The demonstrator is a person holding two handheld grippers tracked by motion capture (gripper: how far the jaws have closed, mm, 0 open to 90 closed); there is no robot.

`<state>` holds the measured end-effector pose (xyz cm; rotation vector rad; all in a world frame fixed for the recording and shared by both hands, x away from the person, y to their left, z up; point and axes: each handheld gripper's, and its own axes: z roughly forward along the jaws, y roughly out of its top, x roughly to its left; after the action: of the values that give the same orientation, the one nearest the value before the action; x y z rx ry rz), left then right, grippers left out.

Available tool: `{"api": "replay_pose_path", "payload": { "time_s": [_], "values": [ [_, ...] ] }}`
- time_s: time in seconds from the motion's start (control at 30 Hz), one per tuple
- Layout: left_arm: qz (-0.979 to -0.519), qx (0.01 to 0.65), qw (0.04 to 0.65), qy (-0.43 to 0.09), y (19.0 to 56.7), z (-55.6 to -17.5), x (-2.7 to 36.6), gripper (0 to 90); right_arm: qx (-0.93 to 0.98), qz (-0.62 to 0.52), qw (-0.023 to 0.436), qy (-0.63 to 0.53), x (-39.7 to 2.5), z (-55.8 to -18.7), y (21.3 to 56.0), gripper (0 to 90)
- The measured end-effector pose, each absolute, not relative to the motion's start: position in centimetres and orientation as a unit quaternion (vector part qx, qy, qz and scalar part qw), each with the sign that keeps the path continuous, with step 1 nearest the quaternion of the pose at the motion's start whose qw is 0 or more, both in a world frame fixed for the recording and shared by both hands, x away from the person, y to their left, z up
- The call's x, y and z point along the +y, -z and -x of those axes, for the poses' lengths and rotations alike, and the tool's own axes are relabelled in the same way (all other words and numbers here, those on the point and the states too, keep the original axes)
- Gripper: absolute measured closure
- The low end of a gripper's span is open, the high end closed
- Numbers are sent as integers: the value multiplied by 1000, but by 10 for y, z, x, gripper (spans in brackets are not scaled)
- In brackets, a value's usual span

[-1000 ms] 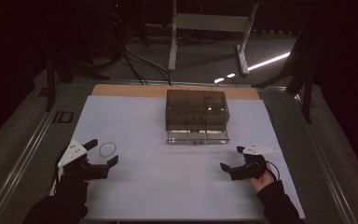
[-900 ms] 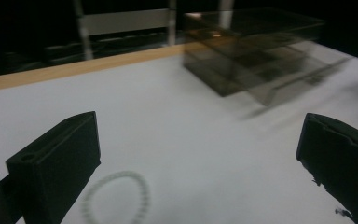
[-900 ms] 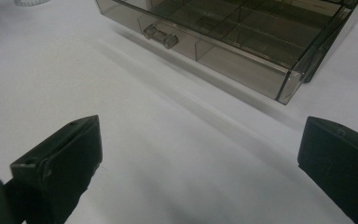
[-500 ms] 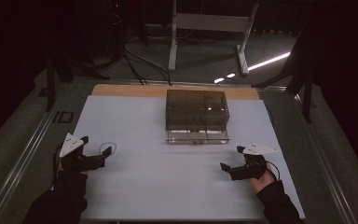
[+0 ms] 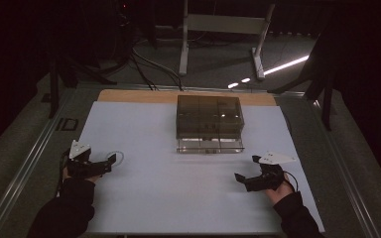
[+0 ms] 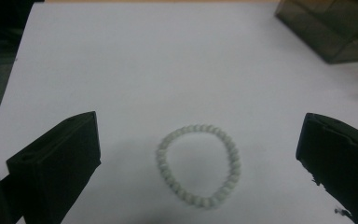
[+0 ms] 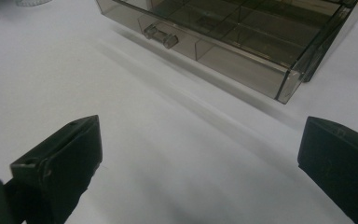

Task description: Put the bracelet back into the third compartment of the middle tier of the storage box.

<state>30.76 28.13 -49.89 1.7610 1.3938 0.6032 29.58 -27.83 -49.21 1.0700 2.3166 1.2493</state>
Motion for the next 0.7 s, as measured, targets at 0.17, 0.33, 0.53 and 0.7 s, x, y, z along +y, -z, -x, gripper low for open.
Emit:
{"api": "replay_pose_path", "payload": {
  "time_s": [0.17, 0.33, 0.53, 0.7],
  "values": [
    [-691, 564, 381, -244, 504, -312, 283, 78, 806, -372, 149, -436, -278, -295, 492, 3],
    [-688, 573, 368, -248, 508, -315, 285, 179, 806, -372, 148, -436, -279, -296, 492, 3],
    [-695, 579, 348, -245, 512, -319, 283, 269, 805, -373, 147, -436, -279, -296, 492, 3],
    [-705, 583, 328, -234, 517, -323, 283, 370, 806, -373, 146, -437, -279, -296, 493, 3]
  ]
}}
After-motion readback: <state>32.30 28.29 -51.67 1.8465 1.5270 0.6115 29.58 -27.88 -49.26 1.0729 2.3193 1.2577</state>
